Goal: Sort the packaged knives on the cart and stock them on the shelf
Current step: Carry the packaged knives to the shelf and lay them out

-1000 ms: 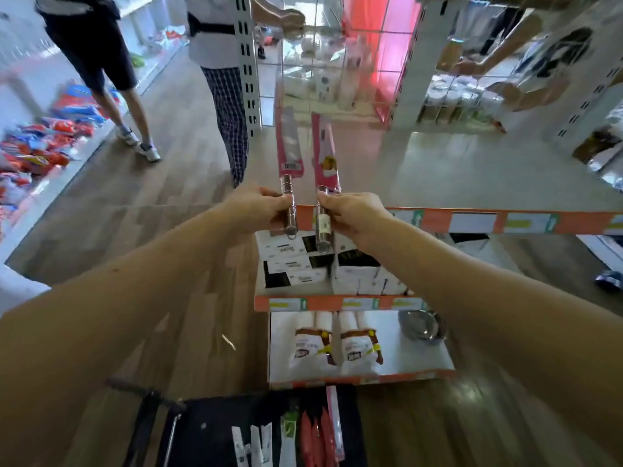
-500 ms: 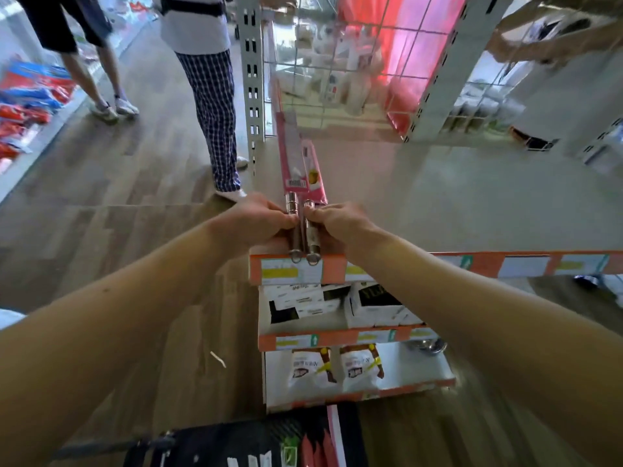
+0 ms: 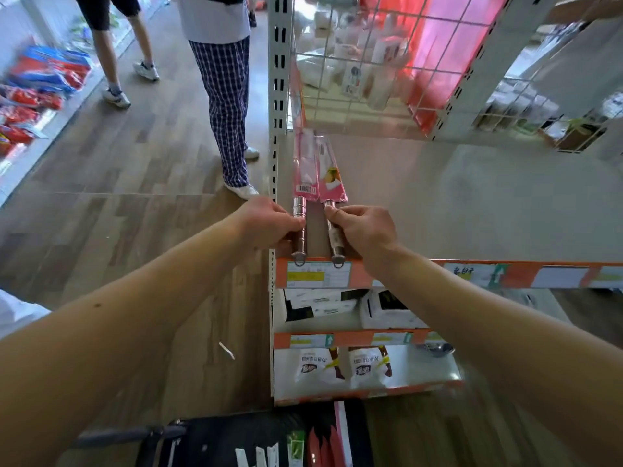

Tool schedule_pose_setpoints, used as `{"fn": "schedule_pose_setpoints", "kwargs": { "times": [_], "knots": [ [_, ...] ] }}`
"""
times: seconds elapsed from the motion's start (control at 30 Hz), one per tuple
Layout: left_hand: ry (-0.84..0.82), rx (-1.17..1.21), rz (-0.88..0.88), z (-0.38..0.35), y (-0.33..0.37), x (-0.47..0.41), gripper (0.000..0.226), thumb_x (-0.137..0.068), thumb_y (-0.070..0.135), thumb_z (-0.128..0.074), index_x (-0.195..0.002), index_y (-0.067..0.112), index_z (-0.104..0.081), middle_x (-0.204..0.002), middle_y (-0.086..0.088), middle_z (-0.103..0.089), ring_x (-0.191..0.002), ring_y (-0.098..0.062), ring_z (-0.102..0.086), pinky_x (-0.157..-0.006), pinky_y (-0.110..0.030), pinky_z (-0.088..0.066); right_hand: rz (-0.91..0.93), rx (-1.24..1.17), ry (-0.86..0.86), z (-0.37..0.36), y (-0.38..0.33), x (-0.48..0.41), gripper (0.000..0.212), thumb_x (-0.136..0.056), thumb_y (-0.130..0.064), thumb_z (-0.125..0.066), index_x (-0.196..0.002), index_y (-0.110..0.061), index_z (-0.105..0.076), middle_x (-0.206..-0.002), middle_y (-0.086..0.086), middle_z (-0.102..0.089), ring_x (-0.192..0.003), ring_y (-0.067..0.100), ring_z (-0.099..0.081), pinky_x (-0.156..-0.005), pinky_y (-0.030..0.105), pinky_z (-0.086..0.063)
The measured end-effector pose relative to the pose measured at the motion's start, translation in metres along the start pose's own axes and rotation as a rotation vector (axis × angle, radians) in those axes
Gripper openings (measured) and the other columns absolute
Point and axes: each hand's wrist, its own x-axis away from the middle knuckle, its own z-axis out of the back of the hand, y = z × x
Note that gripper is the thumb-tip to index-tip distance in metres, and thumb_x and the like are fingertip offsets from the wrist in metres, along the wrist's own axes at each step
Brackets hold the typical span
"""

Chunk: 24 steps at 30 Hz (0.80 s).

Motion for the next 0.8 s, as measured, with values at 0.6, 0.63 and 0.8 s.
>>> {"fn": "schedule_pose_setpoints", "kwargs": {
  "times": [0.6, 0.63, 0.8],
  "knots": [
    [0.146, -0.102, -0.142, -0.01, -0.002, -0.005, 0.019, -0.087, 0.019, -0.061, -0.087, 0.001, -0.068, -0.076, -0.008, -0.066, -0.069, -0.016, -0.061, -0.069, -0.025, -0.051, 0.068, 0.146, -0.07, 0.005, -0.009, 0.009, 0.03, -0.083, -0.029, -0.068, -0.103, -0.007, -0.069, -0.071, -0.006, -0.06, -0.081, 0.018, -0.064, -0.086, 0.036, -0.055],
    [0.155, -0.106, -0.142, -0.01, -0.001, -0.005, 0.017, -0.087, 0.019, -0.061, -0.084, 0.003, -0.068, -0.074, -0.007, -0.065, -0.067, -0.016, -0.06, -0.068, -0.025, -0.05, 0.072, 0.151, -0.084, 0.006, -0.009, 0.01, 0.029, -0.084, -0.029, -0.067, -0.103, -0.007, -0.069, -0.076, -0.002, -0.064, -0.087, 0.023, -0.066, -0.088, 0.04, -0.055],
    [0.192, -0.144, -0.124, -0.013, 0.008, 0.003, 0.023, -0.087, 0.023, -0.06, -0.076, 0.003, -0.064, -0.082, -0.014, -0.064, -0.072, -0.02, -0.059, -0.071, -0.032, -0.053, 0.102, 0.16, -0.098, 0.014, -0.012, 0.019, 0.032, -0.087, -0.03, -0.062, -0.11, -0.008, -0.067, -0.105, 0.009, -0.068, -0.103, 0.025, -0.063, -0.095, 0.041, -0.05]
  ]
}}
